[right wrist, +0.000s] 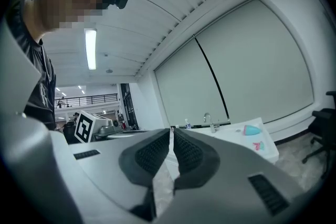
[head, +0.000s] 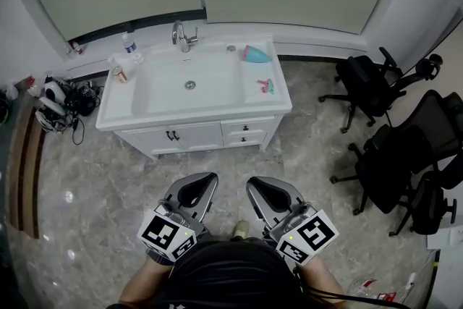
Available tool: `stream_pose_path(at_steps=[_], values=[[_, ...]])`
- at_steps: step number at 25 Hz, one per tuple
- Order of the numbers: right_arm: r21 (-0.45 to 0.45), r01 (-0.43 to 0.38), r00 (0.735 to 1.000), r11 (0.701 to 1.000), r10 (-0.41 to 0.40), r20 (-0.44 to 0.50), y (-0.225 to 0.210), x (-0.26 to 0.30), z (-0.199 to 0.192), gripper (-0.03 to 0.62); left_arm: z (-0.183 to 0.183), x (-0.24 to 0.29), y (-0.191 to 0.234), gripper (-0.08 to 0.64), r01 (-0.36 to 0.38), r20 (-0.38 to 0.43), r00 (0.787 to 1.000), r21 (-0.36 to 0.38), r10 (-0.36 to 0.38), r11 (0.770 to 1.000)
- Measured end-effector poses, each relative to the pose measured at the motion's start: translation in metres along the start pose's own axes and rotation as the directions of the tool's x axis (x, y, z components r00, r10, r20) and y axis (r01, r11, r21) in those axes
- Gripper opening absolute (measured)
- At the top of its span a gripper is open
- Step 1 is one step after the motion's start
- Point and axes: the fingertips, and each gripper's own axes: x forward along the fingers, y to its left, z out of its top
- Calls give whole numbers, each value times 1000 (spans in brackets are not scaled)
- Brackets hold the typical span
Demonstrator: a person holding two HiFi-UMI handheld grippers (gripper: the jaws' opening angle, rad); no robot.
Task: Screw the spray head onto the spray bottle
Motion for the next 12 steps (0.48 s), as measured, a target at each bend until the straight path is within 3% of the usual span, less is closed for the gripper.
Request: stream_pose_path(at_steps=[6, 12], values=[[29, -6, 1000, 1000, 6, 5, -29, -7, 3, 2, -3, 33, -11, 5, 15, -35, 999, 4, -15, 1000], [34, 35, 999, 999, -35, 13, -64, 13, 12, 2, 3, 67, 12, 5, 41, -37, 998, 4, -41, 999]])
